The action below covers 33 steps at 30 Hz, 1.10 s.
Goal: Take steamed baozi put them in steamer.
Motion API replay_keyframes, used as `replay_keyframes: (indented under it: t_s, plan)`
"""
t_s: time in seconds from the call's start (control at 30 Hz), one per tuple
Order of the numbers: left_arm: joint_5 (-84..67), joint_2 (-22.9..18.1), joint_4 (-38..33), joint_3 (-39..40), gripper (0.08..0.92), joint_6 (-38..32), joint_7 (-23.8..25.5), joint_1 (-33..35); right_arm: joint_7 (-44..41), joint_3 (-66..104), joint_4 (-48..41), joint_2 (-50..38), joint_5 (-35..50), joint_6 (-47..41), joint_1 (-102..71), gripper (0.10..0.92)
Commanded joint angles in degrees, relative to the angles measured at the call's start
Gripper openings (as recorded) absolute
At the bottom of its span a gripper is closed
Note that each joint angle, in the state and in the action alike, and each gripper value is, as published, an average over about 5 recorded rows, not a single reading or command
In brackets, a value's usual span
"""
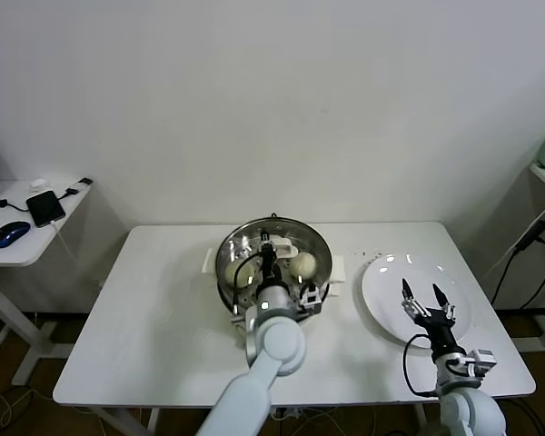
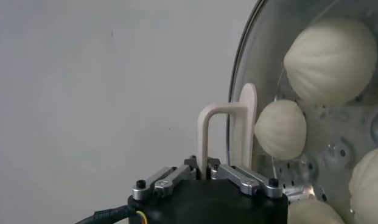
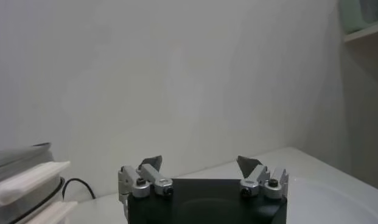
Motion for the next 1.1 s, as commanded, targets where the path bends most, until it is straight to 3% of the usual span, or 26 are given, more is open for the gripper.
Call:
replay_keyframes:
  t_s: [0.03,0.73,0.93,1.1]
  plan:
    - [-1.44,-1.85,-0.93,-0.18,0.198,-2.52,-2.36,1.01,-0.04,0.00,0.00,0.02,-0.05,0.05,-0.05,0.823]
    - [-5.47,3.08,-18.38,1.26,0.784,-2.11,2.40,9.19,0.03,-0.21,-0.65,0.01,-0.19,-0.04,0.70,0.823]
    - [-8.63,4.24,-25.43,-2.14,0.822,-2.86,0.41,13.93,0.06,-0.47,-0.01,0.22,-0.24,1.07,-0.16,0.823]
    - [-20.16,5.63,-30.68,-8.98,0.823,-6.28,-7.07,19.61,-1.37,-1.78,0.88,-0.12,-0.67,2.65,-1.66,0.823]
